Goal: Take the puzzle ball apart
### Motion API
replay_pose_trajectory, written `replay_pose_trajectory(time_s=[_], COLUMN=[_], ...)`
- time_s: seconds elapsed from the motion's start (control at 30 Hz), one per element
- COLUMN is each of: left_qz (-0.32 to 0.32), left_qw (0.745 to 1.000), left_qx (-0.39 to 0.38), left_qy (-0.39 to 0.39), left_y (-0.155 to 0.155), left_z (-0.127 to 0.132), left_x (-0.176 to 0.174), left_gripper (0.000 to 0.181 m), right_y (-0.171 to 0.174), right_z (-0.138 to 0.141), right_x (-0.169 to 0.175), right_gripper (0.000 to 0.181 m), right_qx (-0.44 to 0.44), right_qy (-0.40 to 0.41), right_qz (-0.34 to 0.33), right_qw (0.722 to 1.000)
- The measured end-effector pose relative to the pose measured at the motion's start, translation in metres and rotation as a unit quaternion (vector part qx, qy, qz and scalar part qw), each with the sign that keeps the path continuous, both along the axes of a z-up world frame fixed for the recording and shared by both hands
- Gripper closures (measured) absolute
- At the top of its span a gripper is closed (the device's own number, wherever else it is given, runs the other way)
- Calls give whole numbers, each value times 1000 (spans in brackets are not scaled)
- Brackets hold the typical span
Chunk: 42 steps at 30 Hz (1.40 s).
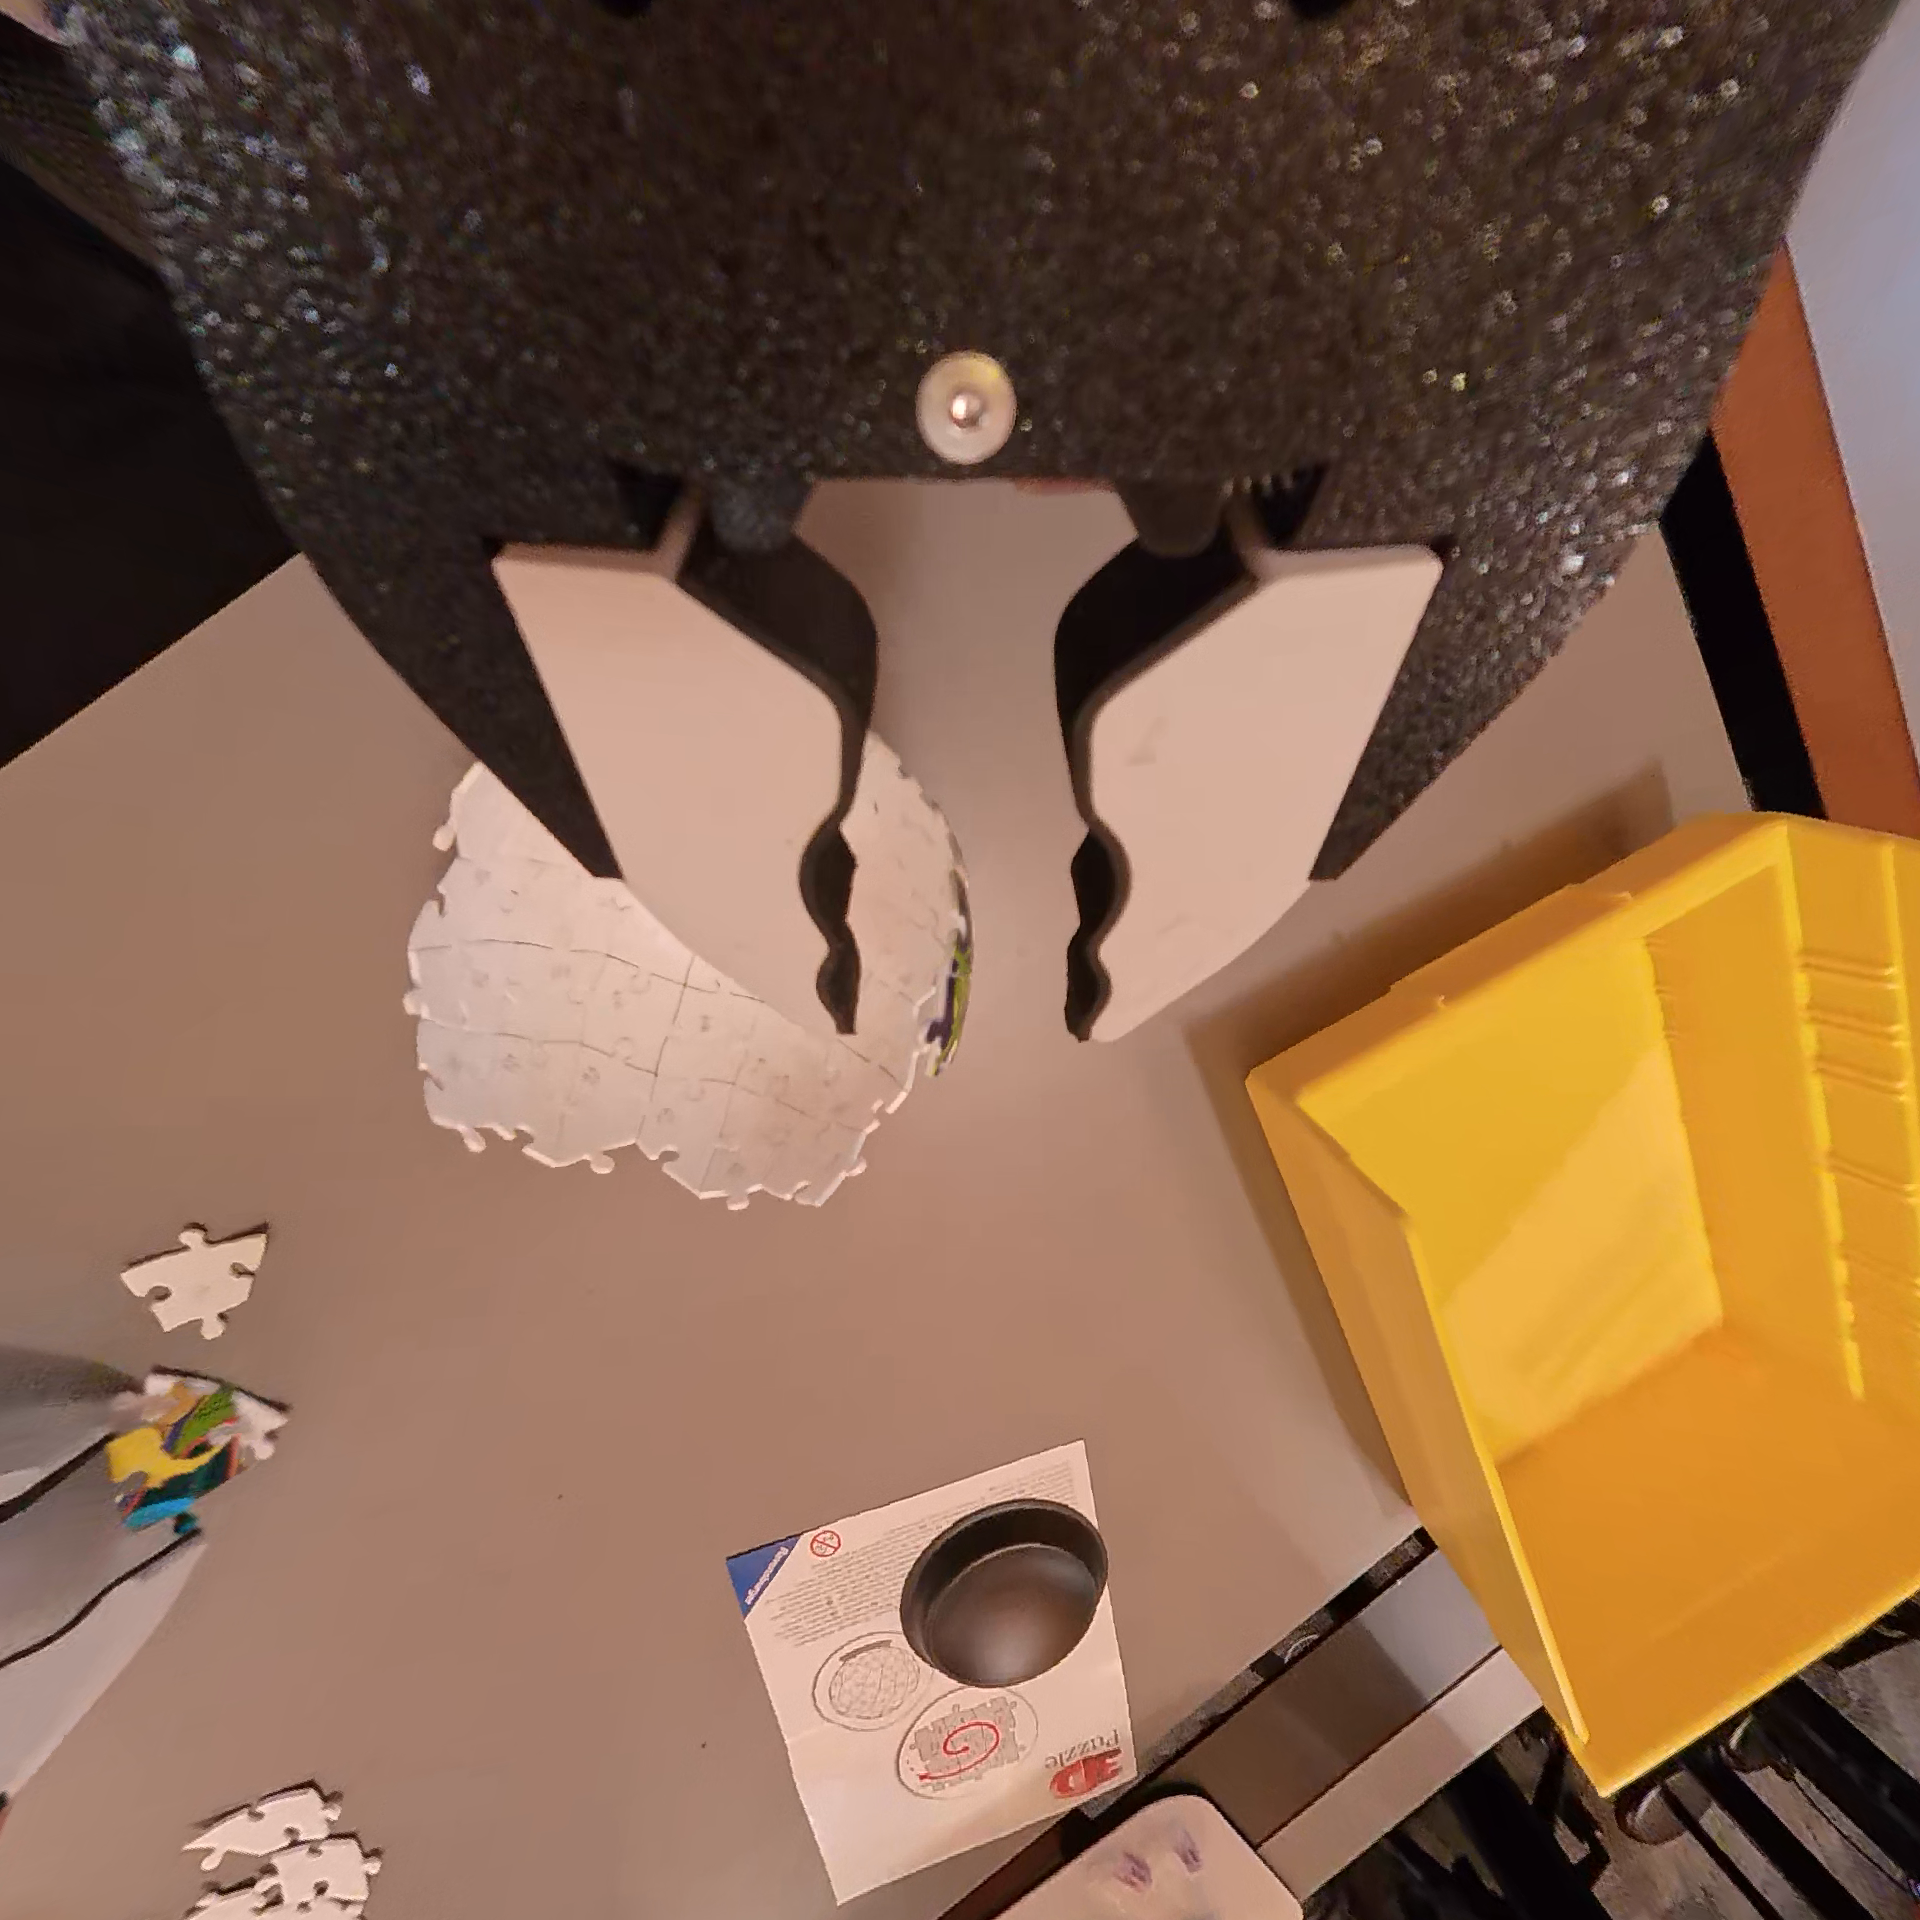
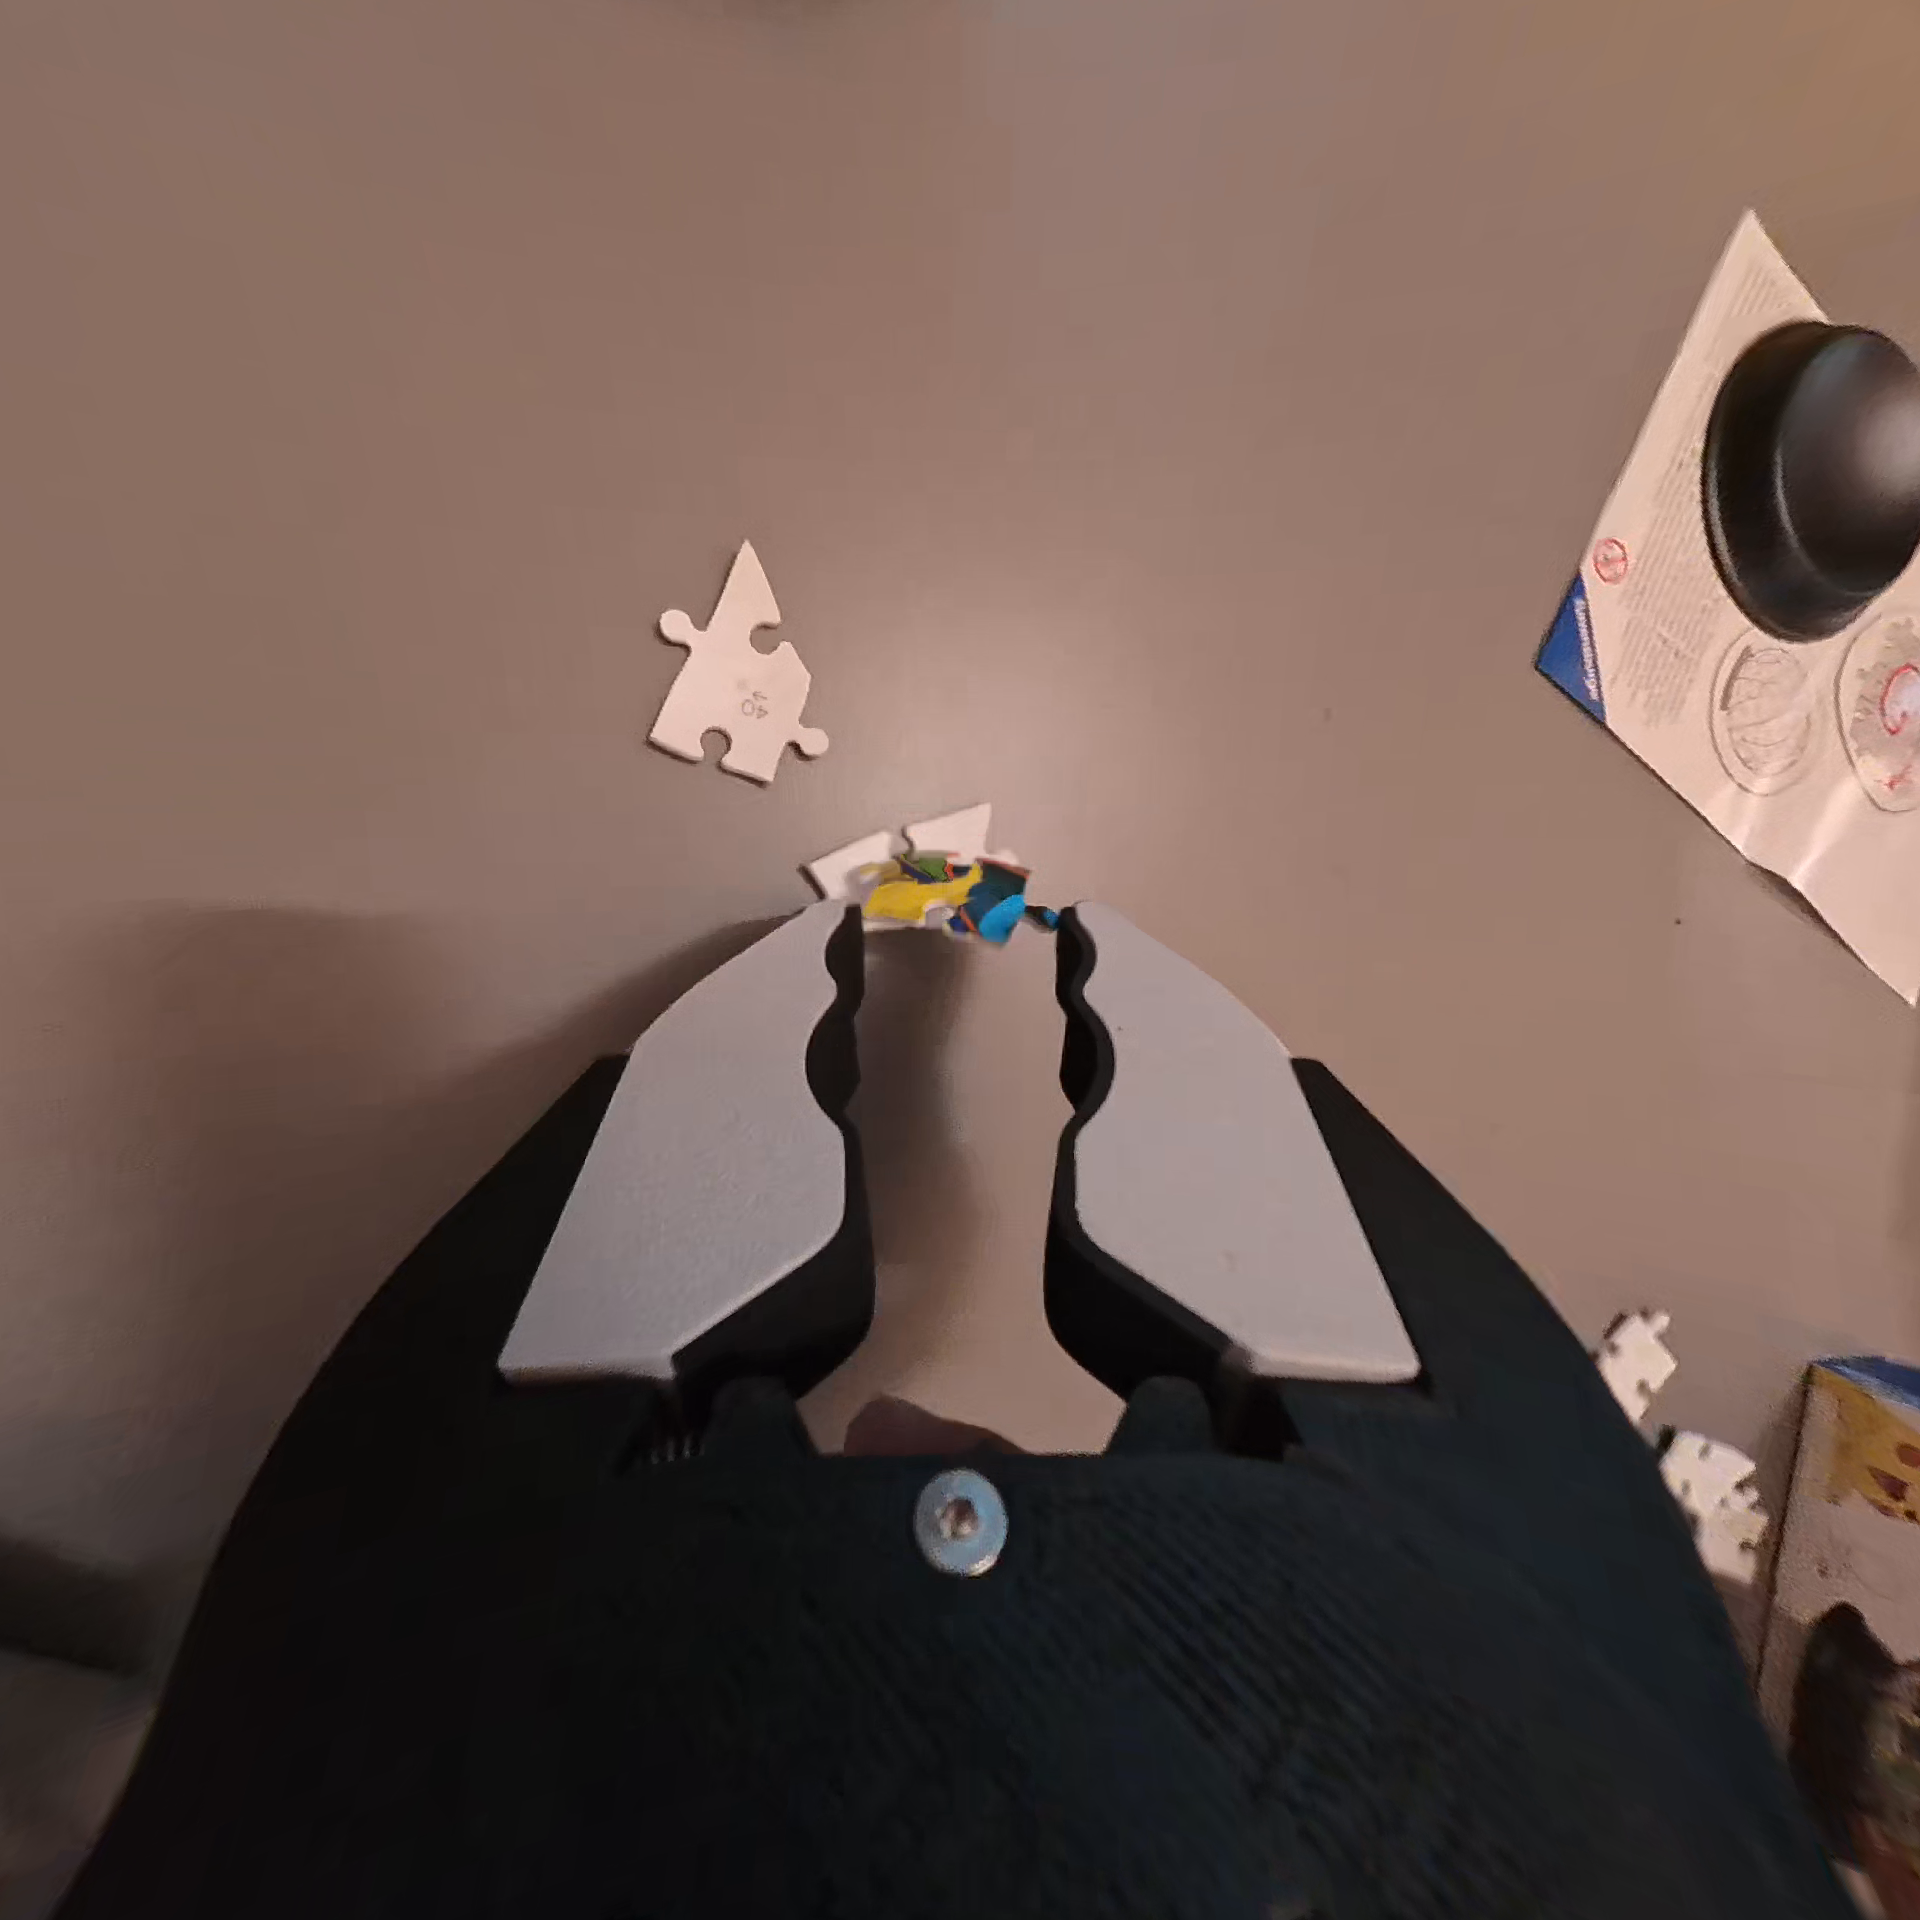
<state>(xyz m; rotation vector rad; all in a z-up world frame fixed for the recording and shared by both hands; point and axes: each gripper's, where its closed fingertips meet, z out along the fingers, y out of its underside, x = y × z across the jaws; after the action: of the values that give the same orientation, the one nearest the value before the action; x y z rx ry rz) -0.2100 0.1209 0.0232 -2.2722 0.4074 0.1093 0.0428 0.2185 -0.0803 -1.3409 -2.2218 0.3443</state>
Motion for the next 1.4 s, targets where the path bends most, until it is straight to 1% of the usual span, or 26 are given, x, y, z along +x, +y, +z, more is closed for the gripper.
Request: replay_pose_trajectory(time_s=[0.1, 0.17, 0.23, 0.33, 0.4, 0.43, 0.57, 0.63, 0.7, 0.87, 0.93, 1.0, 1.03, 1.07, 1.13, 1.27, 1.33, 1.4], left_qz=[-2, -3, -4, -6, -8, -9, -10, -9, -8, -4, -5, -5, -6, -6, -6, -7, -8, -12], left_qw=[1000, 1000, 1000, 1000, 1000, 1000, 1000, 1000, 1000, 1000, 1000, 1000, 1000, 1000, 1000, 1000, 1000, 1000], left_qx=[-1, -4, -4, -9, -12, -14, -14, -12, -12, -9, -8, -9, -10, -10, -8, -8, -7, -1], left_qy=[2, 3, 4, 5, 5, 6, 7, 5, 3, 2, 0, 1, 2, 3, 3, 3, 3, -2], left_y=[0, -1, 0, 1, 2, 2, 2, 1, 0, -1, -1, -1, -1, -1, -1, -1, -1, -1], left_z=[0, -1, -1, -3, -5, -6, -6, -5, -6, -4, -4, -4, -4, -4, -3, -3, -2, 1], left_x=[1, 2, 2, 4, 5, 5, 6, 5, 4, 1, 1, 1, 2, 2, 3, 3, 4, 7], left_gripper=[143, 143, 143, 143, 143, 143, 143, 143, 143, 143, 143, 143, 143, 143, 143, 143, 143, 143], right_y=[10, 21, 29, 35, 32, 28, 18, 19, 18, 11, 10, 15, 13, 15, 15, 16, 20, 25], right_z=[4, 7, 10, 7, 1, -2, -12, -15, -13, -6, -13, -22, -21, -22, -24, -24, -21, -10], right_x=[13, 24, 35, 44, 41, 37, 24, 19, 20, 23, 25, 28, 24, 23, 23, 23, 24, 17], right_gripper=[145, 145, 145, 145, 145, 145, 143, 121, 120, 121, 124, 128, 136, 138, 154, 154, 154, 154], right_qx=[-20, -5, 28, 90, 125, 129, 111, 104, 81, -7, -31, -30, -49, -54, -67, -72, -42, -2], right_qy=[-1, -8, -32, -104, -148, -158, -177, -171, -158, -92, -96, -115, -104, -103, -106, -103, -103, -78], right_qz=[-43, -70, -74, -51, -10, 12, 48, 45, 37, 19, 15, 1, -6, -12, -16, -17, -10, -4], right_qw=[999, 998, 996, 989, 981, 979, 977, 979, 983, 996, 995, 993, 993, 993, 992, 992, 994, 997])
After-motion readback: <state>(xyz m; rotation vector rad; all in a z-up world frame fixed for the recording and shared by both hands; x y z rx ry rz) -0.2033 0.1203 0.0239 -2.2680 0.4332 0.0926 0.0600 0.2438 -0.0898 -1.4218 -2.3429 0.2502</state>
